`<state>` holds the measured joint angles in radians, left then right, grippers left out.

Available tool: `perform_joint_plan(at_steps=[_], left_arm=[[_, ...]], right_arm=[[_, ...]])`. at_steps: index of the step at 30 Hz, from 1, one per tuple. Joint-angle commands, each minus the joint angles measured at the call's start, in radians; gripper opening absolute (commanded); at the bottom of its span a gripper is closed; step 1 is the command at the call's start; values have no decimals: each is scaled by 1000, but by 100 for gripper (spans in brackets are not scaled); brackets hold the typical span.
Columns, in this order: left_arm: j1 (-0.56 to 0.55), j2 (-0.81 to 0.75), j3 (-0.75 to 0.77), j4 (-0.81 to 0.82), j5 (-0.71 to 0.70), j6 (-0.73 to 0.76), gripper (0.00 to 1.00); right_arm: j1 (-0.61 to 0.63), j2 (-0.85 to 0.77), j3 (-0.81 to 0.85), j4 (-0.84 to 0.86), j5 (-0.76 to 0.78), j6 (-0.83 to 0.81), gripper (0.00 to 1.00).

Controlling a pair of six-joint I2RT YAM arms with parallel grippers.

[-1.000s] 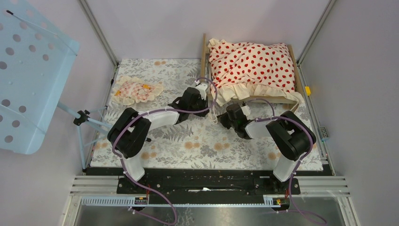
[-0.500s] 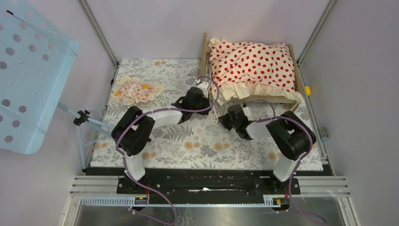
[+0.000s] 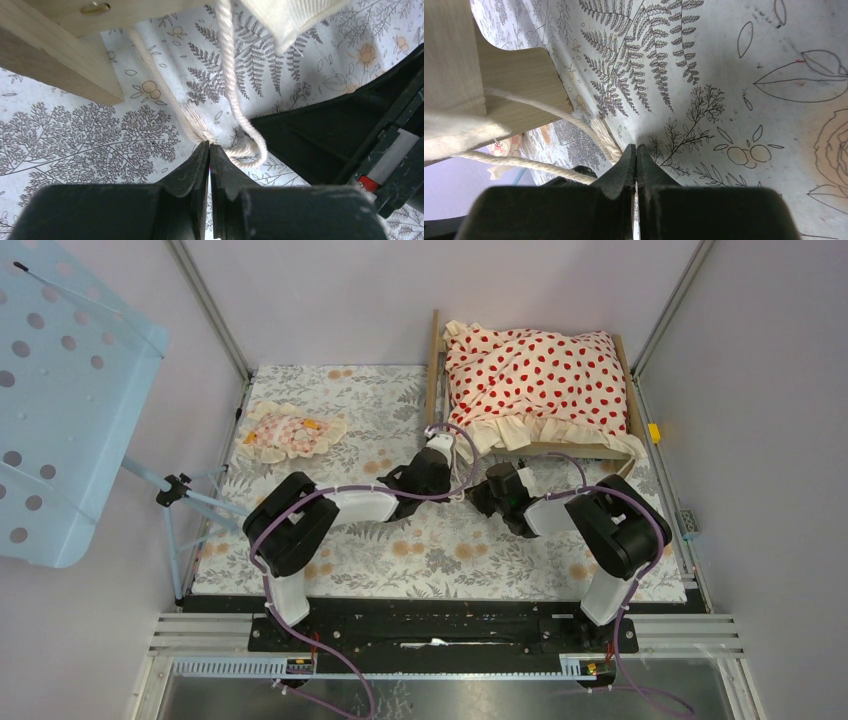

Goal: Set up the pet bed
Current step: Tie the ropes to the bed frame.

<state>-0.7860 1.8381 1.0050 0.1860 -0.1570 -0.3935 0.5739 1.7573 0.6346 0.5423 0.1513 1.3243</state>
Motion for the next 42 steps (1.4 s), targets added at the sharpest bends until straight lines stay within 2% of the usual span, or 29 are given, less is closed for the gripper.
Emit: perform_joint_plan(at_steps=[1,27,34,42], left_arm=[[5,-40,19,78,-74,5,9],[5,81,145,17,-44,39,13],[5,96,149,15,-35,41,21],[6,116,155,-4,-35,38,21]], right_arm=[[-11,16,-8,34,-10,-8,0],[-23,19,-13,57,-34,-5,0],[-23,22,-14,60,-37,-4,0],[-25,25,-18,66,-41,0,0]])
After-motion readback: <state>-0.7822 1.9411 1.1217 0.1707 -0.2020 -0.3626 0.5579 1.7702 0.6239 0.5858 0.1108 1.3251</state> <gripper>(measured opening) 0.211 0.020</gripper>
